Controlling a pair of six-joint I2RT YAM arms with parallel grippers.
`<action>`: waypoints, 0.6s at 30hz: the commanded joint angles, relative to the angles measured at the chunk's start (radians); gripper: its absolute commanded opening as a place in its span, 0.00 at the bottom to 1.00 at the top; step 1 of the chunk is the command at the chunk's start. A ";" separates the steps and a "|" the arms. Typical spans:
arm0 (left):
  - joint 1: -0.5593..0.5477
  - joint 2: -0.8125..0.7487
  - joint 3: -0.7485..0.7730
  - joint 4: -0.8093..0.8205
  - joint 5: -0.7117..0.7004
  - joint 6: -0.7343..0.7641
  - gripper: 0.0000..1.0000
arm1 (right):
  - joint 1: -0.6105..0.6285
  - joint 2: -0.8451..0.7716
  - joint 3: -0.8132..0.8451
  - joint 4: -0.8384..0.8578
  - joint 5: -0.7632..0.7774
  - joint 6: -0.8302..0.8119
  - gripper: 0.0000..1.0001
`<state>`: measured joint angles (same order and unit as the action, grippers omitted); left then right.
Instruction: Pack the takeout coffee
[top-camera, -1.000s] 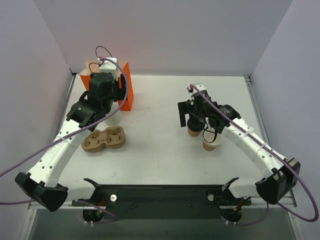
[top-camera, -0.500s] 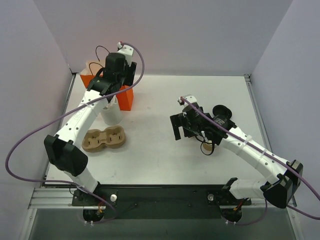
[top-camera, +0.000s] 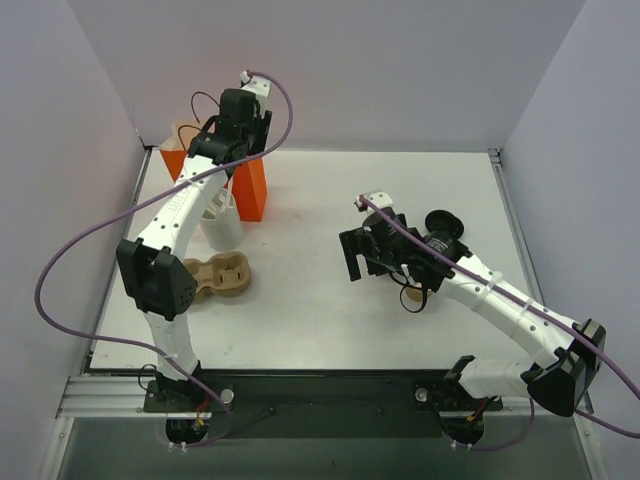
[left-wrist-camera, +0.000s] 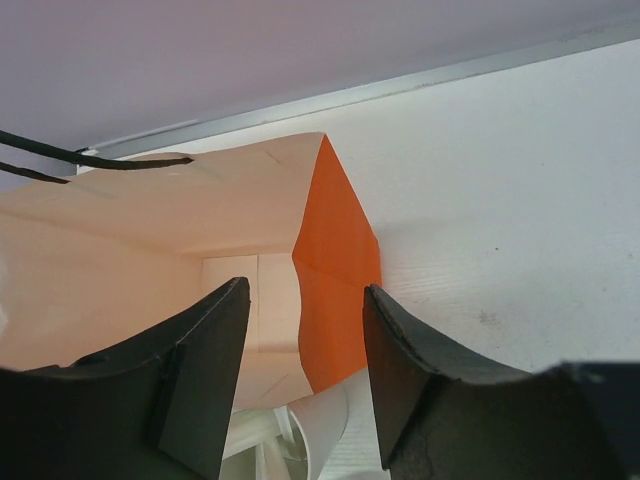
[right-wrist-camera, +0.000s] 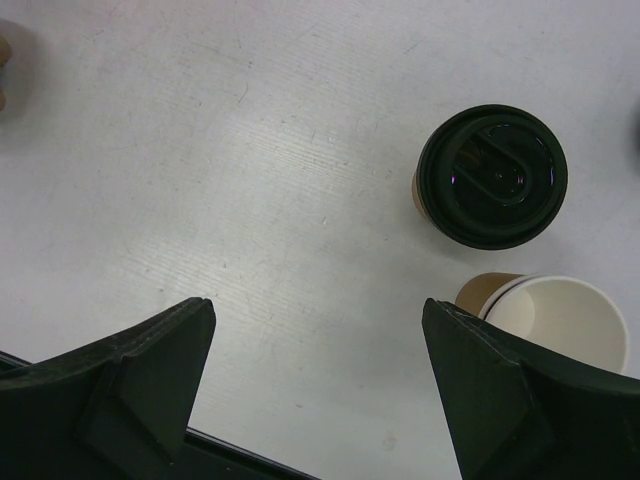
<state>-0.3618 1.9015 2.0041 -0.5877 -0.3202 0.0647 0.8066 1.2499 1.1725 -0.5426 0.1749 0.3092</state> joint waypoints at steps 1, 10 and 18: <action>0.007 0.036 0.073 -0.049 0.021 0.018 0.55 | 0.006 -0.009 0.003 -0.016 0.040 -0.004 0.89; 0.007 0.059 0.070 -0.067 0.006 0.011 0.42 | 0.008 -0.023 0.001 -0.017 0.051 -0.009 0.89; -0.028 -0.014 0.019 -0.020 0.157 0.061 0.08 | 0.008 -0.027 -0.005 -0.023 0.074 -0.002 0.89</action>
<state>-0.3630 1.9614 2.0289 -0.6506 -0.2691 0.0856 0.8066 1.2495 1.1721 -0.5426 0.2028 0.3092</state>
